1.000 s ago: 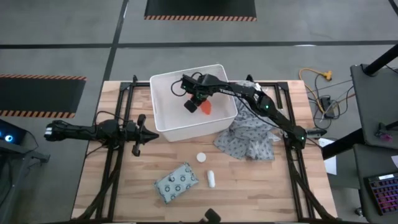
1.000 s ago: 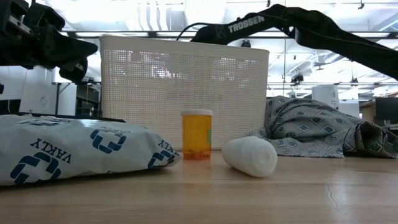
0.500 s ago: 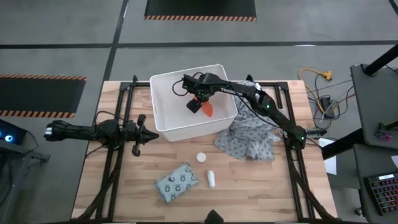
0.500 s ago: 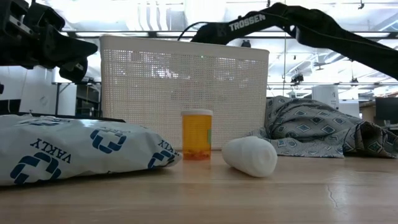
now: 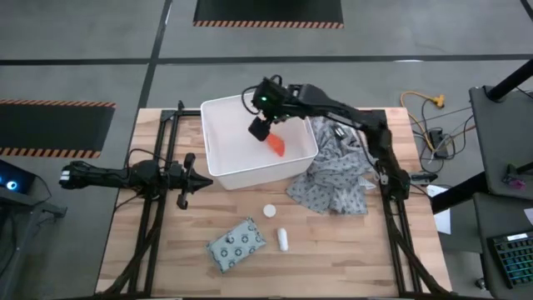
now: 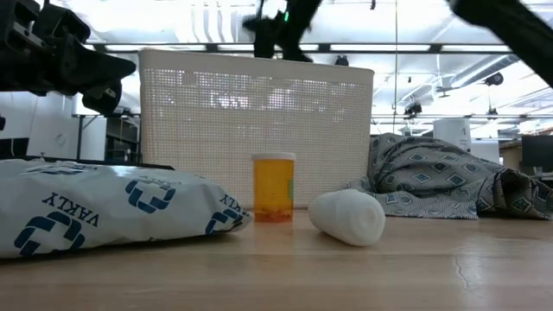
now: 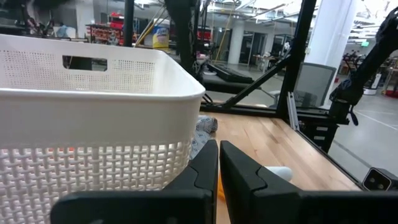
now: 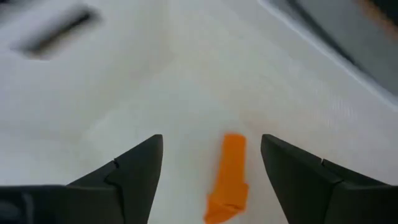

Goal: Pick & place medical supplies in basket/bin
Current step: Put the white medicine bottle into the white bin

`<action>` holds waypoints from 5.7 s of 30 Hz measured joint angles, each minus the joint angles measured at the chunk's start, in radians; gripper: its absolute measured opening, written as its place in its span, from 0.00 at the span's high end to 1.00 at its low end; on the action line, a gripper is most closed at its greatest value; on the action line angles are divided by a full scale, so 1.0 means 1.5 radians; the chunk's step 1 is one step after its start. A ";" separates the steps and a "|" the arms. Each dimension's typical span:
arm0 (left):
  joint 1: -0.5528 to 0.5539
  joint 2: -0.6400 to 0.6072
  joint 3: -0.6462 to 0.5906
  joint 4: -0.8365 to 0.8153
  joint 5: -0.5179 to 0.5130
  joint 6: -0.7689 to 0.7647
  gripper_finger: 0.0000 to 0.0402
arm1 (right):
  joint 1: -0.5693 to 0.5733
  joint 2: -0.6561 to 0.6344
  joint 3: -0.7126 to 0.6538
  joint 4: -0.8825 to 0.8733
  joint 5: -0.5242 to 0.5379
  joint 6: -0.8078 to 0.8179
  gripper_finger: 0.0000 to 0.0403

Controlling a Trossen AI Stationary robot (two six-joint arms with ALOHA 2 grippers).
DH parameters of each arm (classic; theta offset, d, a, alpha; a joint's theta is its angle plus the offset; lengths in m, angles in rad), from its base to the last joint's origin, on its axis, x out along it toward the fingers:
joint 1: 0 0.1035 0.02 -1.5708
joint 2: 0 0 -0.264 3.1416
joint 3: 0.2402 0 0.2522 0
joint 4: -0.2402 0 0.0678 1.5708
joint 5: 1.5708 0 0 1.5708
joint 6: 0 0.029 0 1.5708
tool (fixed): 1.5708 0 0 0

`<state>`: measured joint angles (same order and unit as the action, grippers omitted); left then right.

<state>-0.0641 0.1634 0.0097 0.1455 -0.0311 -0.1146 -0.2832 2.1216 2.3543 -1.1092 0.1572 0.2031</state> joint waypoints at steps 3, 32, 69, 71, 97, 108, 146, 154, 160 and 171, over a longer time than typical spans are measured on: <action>0.000 0.000 0.000 0.000 0.000 0.000 1.00 | 0.046 -0.049 -0.001 0.004 -0.001 -0.053 0.37; 0.000 0.000 0.000 0.000 0.001 0.000 1.00 | 0.342 -0.223 -0.567 0.356 -0.053 0.002 0.42; 0.000 0.000 0.000 0.000 0.001 0.000 1.00 | 0.329 -0.222 -0.923 0.858 -0.017 -0.074 0.21; 0.000 0.000 0.000 0.000 0.001 0.000 1.00 | 0.328 -0.222 -0.929 0.860 -0.017 -0.088 0.21; 0.000 0.001 0.000 -0.001 -0.017 0.000 1.00 | 0.328 -0.160 -0.949 0.958 0.000 -0.125 0.21; 0.000 0.014 0.000 0.000 -0.018 0.000 1.00 | 0.330 -0.151 -0.940 0.935 -0.017 -0.083 0.24; 0.000 0.015 0.001 0.000 -0.019 0.000 1.00 | 0.330 -0.112 -0.881 0.905 -0.023 0.019 0.52; 0.000 0.015 0.001 0.000 -0.019 0.000 1.00 | 0.320 -0.164 -0.742 0.774 -0.022 -0.064 0.53; 0.000 0.015 0.001 0.000 -0.019 0.000 1.00 | 0.289 -0.173 -0.572 0.520 -0.018 -0.180 0.53; 0.000 0.016 0.001 0.000 -0.019 0.000 1.00 | 0.231 -0.175 -0.441 0.376 -0.051 -0.243 0.53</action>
<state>-0.0643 0.1871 0.0109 0.1454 -0.0598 -0.1145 0.0626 1.8587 1.6928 -0.5449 0.0810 -0.1609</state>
